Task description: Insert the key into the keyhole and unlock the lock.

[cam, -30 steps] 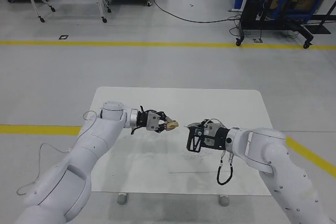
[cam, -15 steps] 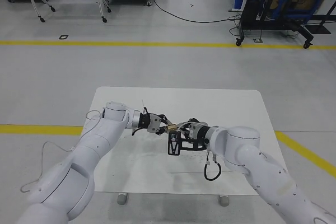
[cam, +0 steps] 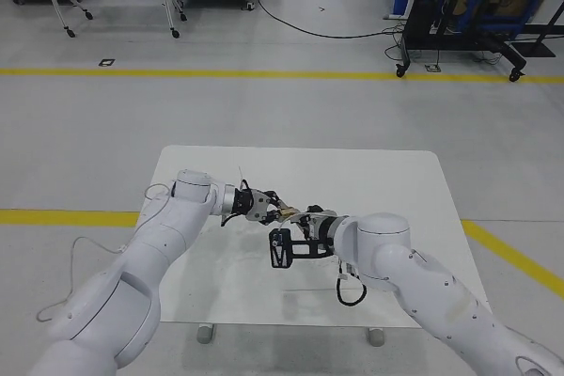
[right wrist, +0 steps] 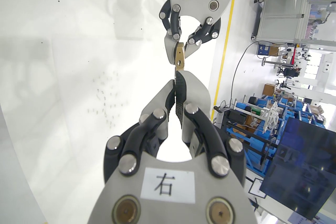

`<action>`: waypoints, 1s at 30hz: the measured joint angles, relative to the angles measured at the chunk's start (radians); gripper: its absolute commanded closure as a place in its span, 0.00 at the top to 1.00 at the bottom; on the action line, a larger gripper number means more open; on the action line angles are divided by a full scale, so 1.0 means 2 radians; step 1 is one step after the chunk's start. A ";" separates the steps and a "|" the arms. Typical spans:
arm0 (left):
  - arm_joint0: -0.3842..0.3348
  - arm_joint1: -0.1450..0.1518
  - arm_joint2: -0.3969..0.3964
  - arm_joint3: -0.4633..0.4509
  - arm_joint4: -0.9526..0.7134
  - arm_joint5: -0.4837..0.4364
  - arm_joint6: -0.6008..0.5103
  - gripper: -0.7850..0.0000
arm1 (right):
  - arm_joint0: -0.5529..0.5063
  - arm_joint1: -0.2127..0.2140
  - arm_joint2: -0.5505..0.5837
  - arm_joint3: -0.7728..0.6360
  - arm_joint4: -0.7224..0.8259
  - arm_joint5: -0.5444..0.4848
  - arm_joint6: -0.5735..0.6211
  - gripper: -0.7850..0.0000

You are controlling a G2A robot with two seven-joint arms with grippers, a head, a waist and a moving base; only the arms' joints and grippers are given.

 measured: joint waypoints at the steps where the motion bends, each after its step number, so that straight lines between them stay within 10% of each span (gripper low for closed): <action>1: 0.000 0.000 0.000 0.000 0.001 0.000 0.000 0.00 | 0.001 0.000 -0.002 0.000 0.000 0.000 0.002 0.00; 30: 0.001 -0.008 -0.008 0.008 0.025 0.000 -0.014 0.00 | -0.001 -0.004 -0.016 -0.001 -0.041 0.018 0.021 0.00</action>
